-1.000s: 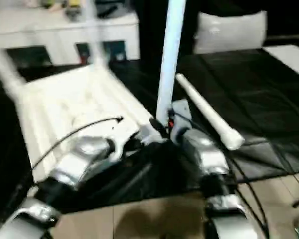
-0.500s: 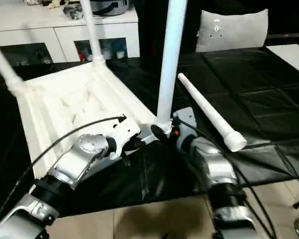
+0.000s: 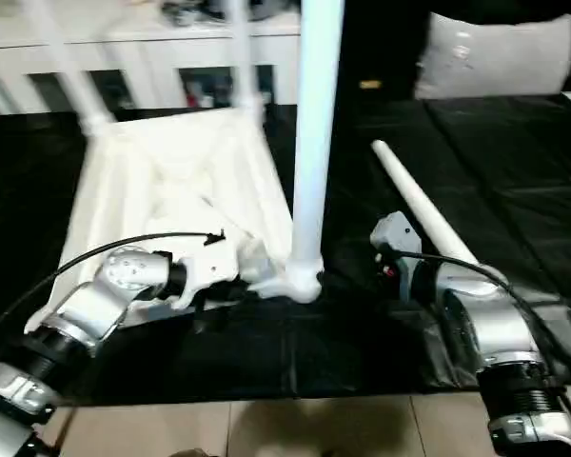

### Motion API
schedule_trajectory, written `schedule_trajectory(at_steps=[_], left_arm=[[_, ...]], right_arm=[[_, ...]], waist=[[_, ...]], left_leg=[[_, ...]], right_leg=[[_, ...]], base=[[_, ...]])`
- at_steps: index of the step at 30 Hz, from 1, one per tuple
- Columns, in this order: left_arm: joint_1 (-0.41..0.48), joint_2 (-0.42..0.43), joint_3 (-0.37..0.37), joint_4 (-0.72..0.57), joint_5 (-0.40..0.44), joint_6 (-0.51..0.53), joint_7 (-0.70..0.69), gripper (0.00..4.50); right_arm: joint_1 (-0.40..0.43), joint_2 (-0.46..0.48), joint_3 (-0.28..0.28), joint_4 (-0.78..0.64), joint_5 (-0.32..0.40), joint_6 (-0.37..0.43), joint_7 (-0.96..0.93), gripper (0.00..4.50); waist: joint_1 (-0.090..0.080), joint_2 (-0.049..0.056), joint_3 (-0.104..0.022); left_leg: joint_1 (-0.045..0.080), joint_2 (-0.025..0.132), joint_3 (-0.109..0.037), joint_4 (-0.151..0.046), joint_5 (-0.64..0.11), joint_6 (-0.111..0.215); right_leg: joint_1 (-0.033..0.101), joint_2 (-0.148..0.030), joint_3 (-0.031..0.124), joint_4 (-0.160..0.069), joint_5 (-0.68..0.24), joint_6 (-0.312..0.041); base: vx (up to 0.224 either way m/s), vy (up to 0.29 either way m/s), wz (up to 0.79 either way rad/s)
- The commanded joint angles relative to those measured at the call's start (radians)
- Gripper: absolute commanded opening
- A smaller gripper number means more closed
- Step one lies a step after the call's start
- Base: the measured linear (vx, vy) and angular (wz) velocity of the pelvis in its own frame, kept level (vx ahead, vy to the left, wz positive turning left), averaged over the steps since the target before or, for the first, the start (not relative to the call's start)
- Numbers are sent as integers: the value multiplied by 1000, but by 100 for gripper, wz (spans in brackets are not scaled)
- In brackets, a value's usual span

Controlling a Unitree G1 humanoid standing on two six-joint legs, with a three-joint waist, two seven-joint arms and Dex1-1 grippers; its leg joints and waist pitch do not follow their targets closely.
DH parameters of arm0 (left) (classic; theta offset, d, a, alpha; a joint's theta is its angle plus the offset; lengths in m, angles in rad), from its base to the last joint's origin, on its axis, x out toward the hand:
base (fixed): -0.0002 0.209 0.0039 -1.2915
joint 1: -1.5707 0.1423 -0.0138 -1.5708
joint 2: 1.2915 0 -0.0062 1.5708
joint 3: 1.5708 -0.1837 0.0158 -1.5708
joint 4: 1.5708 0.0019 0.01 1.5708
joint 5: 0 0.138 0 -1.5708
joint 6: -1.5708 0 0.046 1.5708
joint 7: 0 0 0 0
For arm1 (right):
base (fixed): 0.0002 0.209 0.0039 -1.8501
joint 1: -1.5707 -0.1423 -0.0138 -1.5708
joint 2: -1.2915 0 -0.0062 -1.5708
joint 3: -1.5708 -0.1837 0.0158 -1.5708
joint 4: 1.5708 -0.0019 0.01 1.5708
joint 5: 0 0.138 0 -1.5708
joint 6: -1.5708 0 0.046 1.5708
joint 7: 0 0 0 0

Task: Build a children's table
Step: Rotate leg to tighten

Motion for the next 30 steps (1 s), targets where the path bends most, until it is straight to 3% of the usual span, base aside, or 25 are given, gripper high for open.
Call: schedule_trajectory(at_steps=[1,4,11,25,28,30], left_arm=[[4,17,-64,10,28,-45,-72,0],[2,23,-69,2,20,-57,-110,0],[0,12,-80,-2,15,-80,-139,0],[5,12,-68,4,11,-79,-152,0],[18,-3,-46,-15,-10,-28,-131,0],[33,-35,-12,-57,-40,65,-82,0]], right_arm=[[-7,-15,34,-29,-5,-27,67,445],[-10,-12,58,-25,-9,-29,117,445],[-36,20,99,12,-2,-35,151,378],[-44,41,103,29,8,-33,179,277],[-26,56,94,6,23,-5,164,269],[-9,87,89,-16,20,43,99,268]], waist=[[-1,-15,-61],[1,-18,-61],[2,-18,-67],[9,-20,-68],[10,-20,-68],[9,-23,-66]], left_leg=[[7,40,0,-71,-221,111],[13,40,1,-74,-233,96],[10,38,5,-70,-186,108],[10,38,7,-69,-164,110],[10,39,8,-68,-157,113],[10,39,9,-69,-157,110]], right_leg=[[63,-57,54,-70,-347,-166],[61,-55,64,-66,-338,-177],[61,-54,69,-60,-297,-193],[62,-54,69,-59,-299,-187],[61,-55,70,-58,-293,-192],[62,-54,70,-57,-302,-191]], base=[[0,0,0],[0,0,0],[0,0,0],[0,0,0],[0,0,0],[0,0,0]])
